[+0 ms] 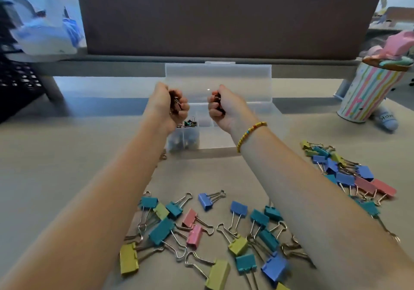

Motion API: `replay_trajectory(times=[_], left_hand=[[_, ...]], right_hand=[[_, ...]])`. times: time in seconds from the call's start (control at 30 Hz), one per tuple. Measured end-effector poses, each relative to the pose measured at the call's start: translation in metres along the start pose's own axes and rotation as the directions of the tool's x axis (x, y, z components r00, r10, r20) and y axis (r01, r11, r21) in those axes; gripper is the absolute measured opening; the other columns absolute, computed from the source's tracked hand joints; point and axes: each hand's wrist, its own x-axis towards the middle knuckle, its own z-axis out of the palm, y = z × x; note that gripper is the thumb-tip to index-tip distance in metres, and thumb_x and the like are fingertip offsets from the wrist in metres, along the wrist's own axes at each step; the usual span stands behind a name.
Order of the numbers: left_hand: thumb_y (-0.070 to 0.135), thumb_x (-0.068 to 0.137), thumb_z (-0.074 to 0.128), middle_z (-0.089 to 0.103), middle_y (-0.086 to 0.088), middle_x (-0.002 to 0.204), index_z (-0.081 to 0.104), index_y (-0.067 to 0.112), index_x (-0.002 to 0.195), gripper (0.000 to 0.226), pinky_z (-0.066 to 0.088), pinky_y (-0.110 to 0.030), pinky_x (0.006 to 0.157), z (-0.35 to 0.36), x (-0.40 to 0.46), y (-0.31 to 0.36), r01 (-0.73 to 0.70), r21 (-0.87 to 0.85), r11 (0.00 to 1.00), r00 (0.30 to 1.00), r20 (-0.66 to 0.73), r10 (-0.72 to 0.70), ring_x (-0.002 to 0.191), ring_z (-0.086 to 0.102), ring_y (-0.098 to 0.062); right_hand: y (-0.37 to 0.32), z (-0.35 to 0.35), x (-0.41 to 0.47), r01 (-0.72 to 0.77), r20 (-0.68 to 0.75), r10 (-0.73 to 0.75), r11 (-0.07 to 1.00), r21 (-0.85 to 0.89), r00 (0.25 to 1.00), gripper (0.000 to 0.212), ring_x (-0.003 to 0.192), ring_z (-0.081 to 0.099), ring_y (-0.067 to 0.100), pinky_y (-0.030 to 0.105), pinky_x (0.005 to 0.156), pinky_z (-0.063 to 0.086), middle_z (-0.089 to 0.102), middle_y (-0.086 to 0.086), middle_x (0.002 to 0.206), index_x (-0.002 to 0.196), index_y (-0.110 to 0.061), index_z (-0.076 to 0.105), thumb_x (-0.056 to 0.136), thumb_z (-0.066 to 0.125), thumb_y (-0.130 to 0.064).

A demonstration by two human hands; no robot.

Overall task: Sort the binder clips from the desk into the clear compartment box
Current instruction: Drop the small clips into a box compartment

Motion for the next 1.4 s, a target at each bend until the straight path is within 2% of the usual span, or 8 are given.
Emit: replay_trajectory(times=[0.27, 0.63, 0.83, 1.03, 1.1, 1.17, 1.27, 1.4], left_hand=[[0.006, 0.091, 0.029, 0.038, 0.000, 0.057, 0.040, 0.011, 0.071, 0.023, 0.029, -0.012, 0.033, -0.020, 0.038, 0.013, 0.010, -0.010, 1.000, 0.985, -0.170, -0.011, 0.041, 0.035, -0.008], [0.008, 0.094, 0.026, 0.041, -0.002, 0.063, 0.044, 0.012, 0.078, 0.024, 0.033, -0.017, 0.041, -0.007, 0.046, 0.000, -0.157, 0.208, 0.965, 0.957, -0.209, 0.201, 0.051, 0.037, -0.009], [0.019, 0.096, 0.021, 0.040, -0.003, 0.064, 0.043, 0.012, 0.074, 0.032, 0.030, -0.020, 0.042, 0.001, 0.046, -0.003, -0.141, 0.358, 0.923, 0.968, -0.147, 0.205, 0.052, 0.035, -0.011], [0.009, 0.096, 0.029, 0.047, -0.007, 0.075, 0.047, 0.008, 0.086, 0.021, 0.039, -0.025, 0.055, 0.015, 0.052, -0.008, -0.059, 0.729, 0.681, 0.992, -0.031, 0.120, 0.060, 0.043, -0.014], [0.007, 0.096, 0.029, 0.050, -0.005, 0.081, 0.047, 0.010, 0.094, 0.019, 0.045, -0.030, 0.074, 0.013, 0.050, -0.013, -0.124, 0.822, 0.556, 0.986, 0.037, 0.164, 0.075, 0.048, -0.018], [0.007, 0.096, 0.031, 0.052, -0.008, 0.089, 0.048, 0.012, 0.092, 0.018, 0.045, -0.034, 0.086, 0.009, 0.049, -0.014, -0.159, 0.852, 0.498, 0.982, 0.084, 0.170, 0.086, 0.049, -0.021], [0.009, 0.096, 0.032, 0.052, -0.008, 0.088, 0.049, 0.014, 0.089, 0.018, 0.042, -0.031, 0.078, 0.006, 0.045, -0.008, -0.163, 0.889, 0.427, 0.984, 0.115, 0.137, 0.085, 0.049, -0.022], [0.007, 0.096, 0.032, 0.058, -0.006, 0.102, 0.056, 0.008, 0.112, 0.029, 0.042, -0.033, 0.090, 0.001, 0.040, 0.001, -0.187, 0.941, 0.281, 0.981, 0.164, 0.104, 0.101, 0.054, -0.022]], right_hand=[[0.021, 0.038, 0.040, 0.006, -0.110, -0.024, 0.987, -0.160, 0.994, 0.037, 0.047, 0.033, 0.009, 0.014, 0.035, 0.027, 0.042, 0.002, 0.062, 0.071, -0.011, 0.043, 0.102, 0.029, -0.024], [0.029, 0.037, 0.049, 0.094, 0.003, -0.103, 0.888, -0.450, 0.995, 0.033, 0.071, 0.054, 0.011, 0.033, 0.085, 0.035, 0.057, 0.001, 0.073, 0.073, -0.014, 0.053, 0.097, 0.031, -0.013], [0.022, 0.024, 0.049, 0.163, -0.038, -0.181, 0.945, -0.285, 0.983, 0.027, 0.074, 0.058, 0.015, 0.031, 0.084, 0.043, 0.060, 0.001, 0.071, 0.080, -0.017, 0.049, 0.098, 0.030, -0.011], [0.013, 0.009, 0.048, 0.214, -0.105, -0.236, 0.959, -0.186, 0.966, 0.021, 0.069, 0.056, 0.011, 0.023, 0.067, 0.044, 0.059, 0.001, 0.073, 0.094, -0.013, 0.051, 0.098, 0.031, -0.009], [0.013, 0.005, 0.046, 0.216, -0.107, -0.240, 0.957, -0.191, 0.965, 0.020, 0.069, 0.056, 0.011, 0.023, 0.068, 0.045, 0.058, 0.001, 0.072, 0.100, -0.011, 0.050, 0.098, 0.031, -0.008], [0.012, 0.003, 0.044, 0.217, -0.106, -0.242, 0.954, -0.209, 0.964, 0.021, 0.070, 0.056, 0.012, 0.025, 0.071, 0.045, 0.058, 0.001, 0.072, 0.097, -0.012, 0.051, 0.098, 0.031, -0.008], [0.013, 0.001, 0.045, 0.187, -0.092, -0.217, 0.948, -0.258, 0.972, 0.026, 0.071, 0.055, 0.013, 0.027, 0.076, 0.046, 0.058, 0.002, 0.073, 0.084, -0.016, 0.050, 0.097, 0.030, -0.006], [0.015, -0.002, 0.046, 0.150, -0.026, -0.176, 0.900, -0.410, 0.984, 0.033, 0.069, 0.055, 0.013, 0.028, 0.079, 0.048, 0.058, 0.003, 0.075, 0.080, -0.016, 0.052, 0.096, 0.027, -0.001]])
